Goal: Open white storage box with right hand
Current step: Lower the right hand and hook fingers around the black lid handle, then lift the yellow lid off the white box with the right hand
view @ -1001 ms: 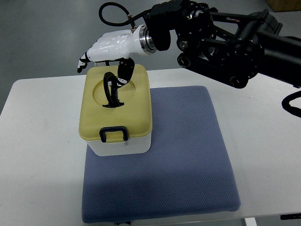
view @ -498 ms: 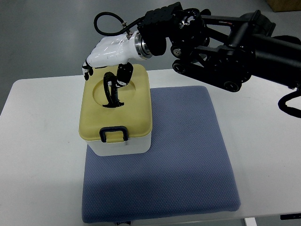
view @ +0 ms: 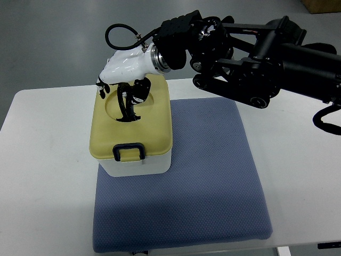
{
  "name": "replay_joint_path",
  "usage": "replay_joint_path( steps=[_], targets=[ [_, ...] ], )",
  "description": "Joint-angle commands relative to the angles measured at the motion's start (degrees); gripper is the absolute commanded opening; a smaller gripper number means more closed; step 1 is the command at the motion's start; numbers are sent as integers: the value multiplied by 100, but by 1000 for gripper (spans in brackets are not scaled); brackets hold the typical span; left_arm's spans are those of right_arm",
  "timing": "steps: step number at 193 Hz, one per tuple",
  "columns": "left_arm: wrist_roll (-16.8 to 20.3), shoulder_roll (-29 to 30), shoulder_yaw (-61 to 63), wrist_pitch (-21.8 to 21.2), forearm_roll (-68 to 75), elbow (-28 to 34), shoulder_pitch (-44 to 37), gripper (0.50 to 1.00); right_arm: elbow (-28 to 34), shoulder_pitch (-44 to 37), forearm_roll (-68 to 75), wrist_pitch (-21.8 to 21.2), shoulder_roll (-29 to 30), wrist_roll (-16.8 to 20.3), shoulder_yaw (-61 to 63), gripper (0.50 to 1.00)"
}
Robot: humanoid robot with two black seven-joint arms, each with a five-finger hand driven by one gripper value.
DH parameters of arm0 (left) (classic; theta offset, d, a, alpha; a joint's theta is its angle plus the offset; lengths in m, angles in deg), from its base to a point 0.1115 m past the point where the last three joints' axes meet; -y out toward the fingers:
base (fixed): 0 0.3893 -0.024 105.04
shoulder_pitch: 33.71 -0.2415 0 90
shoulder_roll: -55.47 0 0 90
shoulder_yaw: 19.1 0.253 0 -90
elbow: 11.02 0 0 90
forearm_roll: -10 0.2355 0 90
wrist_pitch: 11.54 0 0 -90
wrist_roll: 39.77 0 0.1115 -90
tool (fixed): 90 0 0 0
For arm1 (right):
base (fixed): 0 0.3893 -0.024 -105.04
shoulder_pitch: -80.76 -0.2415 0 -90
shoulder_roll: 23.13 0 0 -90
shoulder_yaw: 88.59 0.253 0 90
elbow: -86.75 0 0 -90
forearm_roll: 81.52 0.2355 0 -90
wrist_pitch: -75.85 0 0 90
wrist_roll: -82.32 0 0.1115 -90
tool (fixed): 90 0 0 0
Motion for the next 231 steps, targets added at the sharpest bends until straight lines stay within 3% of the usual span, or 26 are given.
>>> replay_joint_path(
  steps=[1, 35, 97, 138, 188, 231],
  targets=[
    [-1, 0, 0, 0, 0, 0, 0, 1000, -81, -7, -24, 91, 13, 1, -109, 727],
    [-1, 0, 0, 0, 0, 0, 0, 1000, -81, -16, -24, 162, 22, 1, -109, 680],
    [-1, 0, 0, 0, 0, 0, 0, 1000, -81, -25, -15, 285, 22, 1, -109, 509],
    [7, 0, 0, 0, 0, 0, 0, 1000, -81, -25, -15, 294, 84, -8, -118, 500],
    [-1, 0, 0, 0, 0, 0, 0, 1000, -81, -60, 3, 592, 57, -26, -30, 500],
    [-1, 0, 0, 0, 0, 0, 0, 1000, -90, -139, 82, 689, -303, -8, 172, 500]
  ],
)
